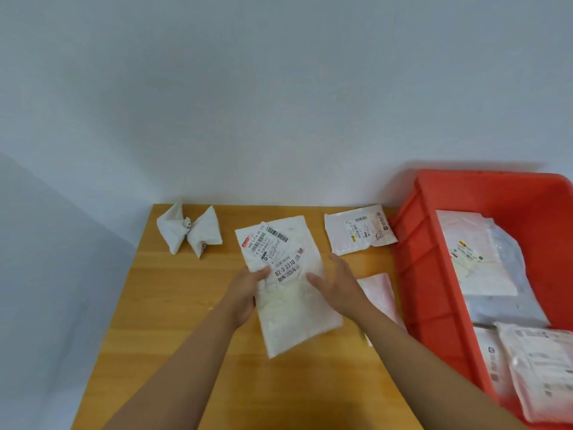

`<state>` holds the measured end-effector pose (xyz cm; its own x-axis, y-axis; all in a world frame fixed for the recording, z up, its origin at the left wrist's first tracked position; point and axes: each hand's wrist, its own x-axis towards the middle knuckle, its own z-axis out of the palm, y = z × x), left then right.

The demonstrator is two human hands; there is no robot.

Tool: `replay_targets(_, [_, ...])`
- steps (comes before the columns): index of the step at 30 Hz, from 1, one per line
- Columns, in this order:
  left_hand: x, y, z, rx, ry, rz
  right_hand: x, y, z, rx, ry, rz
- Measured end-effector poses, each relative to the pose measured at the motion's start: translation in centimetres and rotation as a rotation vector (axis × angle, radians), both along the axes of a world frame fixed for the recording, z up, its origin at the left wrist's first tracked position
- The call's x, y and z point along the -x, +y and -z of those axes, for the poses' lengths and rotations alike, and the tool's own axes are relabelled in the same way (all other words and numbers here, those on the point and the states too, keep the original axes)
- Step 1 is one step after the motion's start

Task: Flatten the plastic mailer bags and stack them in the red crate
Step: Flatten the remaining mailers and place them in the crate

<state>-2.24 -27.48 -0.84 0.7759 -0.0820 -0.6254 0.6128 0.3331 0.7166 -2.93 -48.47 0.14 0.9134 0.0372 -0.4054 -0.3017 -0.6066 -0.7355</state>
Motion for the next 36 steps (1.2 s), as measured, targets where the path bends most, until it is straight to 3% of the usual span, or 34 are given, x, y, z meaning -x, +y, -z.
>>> replay_targets(4, [0.5,1.1,-0.5,0.062,0.016,0.133,-0.6,-0.6,1.3,-0.425,0.269,0.157])
replay_targets(8, [1.2,1.0,-0.1,0.041,0.013,0.158,-0.2,-0.3,3.2,-0.516,0.241,0.259])
replay_targets(11, [2.1,1.1,2.1,-0.205,0.072,0.231,0.5,-0.1,5.1,-0.509,0.215,0.316])
replay_targets(14, [3.5,1.1,5.6,-0.370,0.140,0.270,1.9,0.2,7.9,-0.437,0.303,0.357])
replay_targets(20, [5.9,0.5,9.1,-0.457,0.130,0.264,3.5,1.1,12.6,-0.233,0.390,0.384])
replay_targets(23, [7.1,0.5,10.5,-0.577,-0.033,0.353,4.1,1.8,13.5,-0.107,0.269,0.286])
replay_targets(27, [9.0,0.5,13.6,-1.087,-0.308,0.699,6.1,2.1,15.3,0.363,-0.028,-0.171])
replay_targets(29, [9.2,0.5,15.3,-1.272,-0.492,0.750,6.8,2.4,16.5,0.469,-0.211,-0.342])
replay_targets(32, [8.9,-0.2,17.1,-1.328,-0.687,0.799,7.3,2.9,18.3,0.506,-0.288,-0.463])
replay_targets(36, [8.6,-0.9,19.0,-1.346,-0.670,0.826,7.5,3.6,20.1,0.544,-0.310,-0.481])
